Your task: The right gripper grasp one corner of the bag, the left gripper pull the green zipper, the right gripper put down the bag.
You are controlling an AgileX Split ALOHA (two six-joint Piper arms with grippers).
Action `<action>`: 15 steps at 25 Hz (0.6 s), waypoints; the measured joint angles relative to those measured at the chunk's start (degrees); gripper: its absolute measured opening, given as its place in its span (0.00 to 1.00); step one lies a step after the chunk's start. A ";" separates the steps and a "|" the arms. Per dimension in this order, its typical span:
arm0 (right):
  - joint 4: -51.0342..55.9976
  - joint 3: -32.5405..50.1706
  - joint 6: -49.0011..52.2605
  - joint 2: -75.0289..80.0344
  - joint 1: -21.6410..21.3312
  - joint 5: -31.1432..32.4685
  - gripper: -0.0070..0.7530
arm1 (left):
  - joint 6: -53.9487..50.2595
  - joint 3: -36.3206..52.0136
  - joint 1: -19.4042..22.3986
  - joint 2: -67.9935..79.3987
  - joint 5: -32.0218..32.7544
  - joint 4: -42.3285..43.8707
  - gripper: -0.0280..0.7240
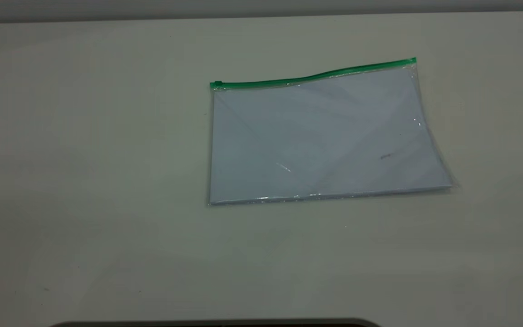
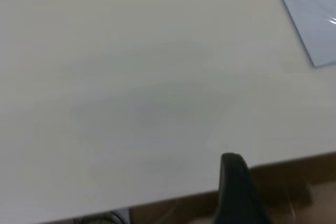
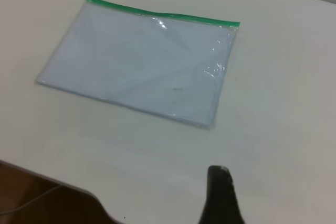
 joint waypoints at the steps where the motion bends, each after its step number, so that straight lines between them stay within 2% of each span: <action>1: 0.00 0.00 -0.11 0.00 0.00 0.00 0.77 | 0.00 0.70 0.00 0.00 0.00 -0.60 0.73; 9: 0.05 0.00 -0.18 0.00 0.00 0.00 0.77 | 3.66 5.29 0.00 0.00 -1.35 -3.40 0.73; 15: 0.05 0.00 -0.18 0.00 0.00 0.00 0.77 | 3.61 5.43 0.00 0.00 -1.75 -3.40 0.73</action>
